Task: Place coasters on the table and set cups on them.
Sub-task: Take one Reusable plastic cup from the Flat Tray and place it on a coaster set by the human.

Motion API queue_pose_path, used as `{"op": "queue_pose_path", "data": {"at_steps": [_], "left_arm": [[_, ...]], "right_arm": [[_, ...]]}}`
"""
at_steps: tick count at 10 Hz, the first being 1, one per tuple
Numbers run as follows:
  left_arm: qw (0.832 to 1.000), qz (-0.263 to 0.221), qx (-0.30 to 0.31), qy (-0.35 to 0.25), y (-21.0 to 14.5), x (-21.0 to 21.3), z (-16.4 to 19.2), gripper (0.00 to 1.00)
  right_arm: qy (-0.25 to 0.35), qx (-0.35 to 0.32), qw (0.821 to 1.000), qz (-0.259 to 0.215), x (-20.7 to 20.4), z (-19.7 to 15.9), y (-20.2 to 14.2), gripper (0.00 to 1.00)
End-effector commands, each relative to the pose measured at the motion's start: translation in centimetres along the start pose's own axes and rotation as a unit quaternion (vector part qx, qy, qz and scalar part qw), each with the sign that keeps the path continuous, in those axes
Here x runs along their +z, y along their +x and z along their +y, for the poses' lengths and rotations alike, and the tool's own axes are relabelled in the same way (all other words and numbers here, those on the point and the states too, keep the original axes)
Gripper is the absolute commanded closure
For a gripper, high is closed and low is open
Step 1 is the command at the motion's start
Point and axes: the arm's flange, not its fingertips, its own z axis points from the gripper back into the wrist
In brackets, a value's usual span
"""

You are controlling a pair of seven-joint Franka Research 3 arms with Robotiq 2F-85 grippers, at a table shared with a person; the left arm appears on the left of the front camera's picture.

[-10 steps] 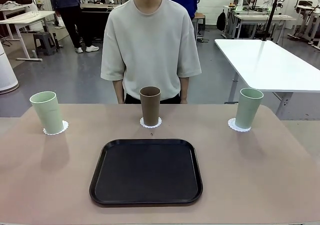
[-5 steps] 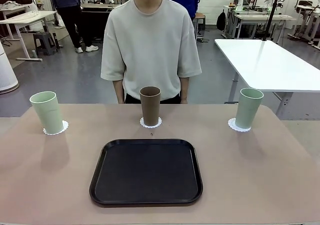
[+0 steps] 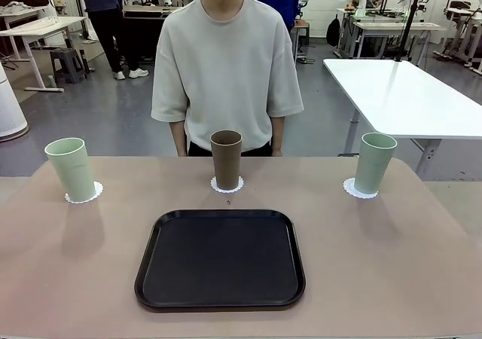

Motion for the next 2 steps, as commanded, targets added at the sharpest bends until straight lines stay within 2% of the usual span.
{"op": "queue_pose_path", "data": {"at_steps": [1, 2], "left_arm": [[1.0, 0.0, -0.006, -0.007, -0.19, 0.13, -0.14, 0.0], [1.0, 0.0, -0.006, -0.007, -0.19, 0.13, -0.14, 0.0]], "right_arm": [[-0.001, 0.002, 1.0, -0.003, -0.12, 0.08, 0.1, 0.0], [-0.001, 0.002, 1.0, -0.003, -0.12, 0.08, 0.1, 0.0]]}}
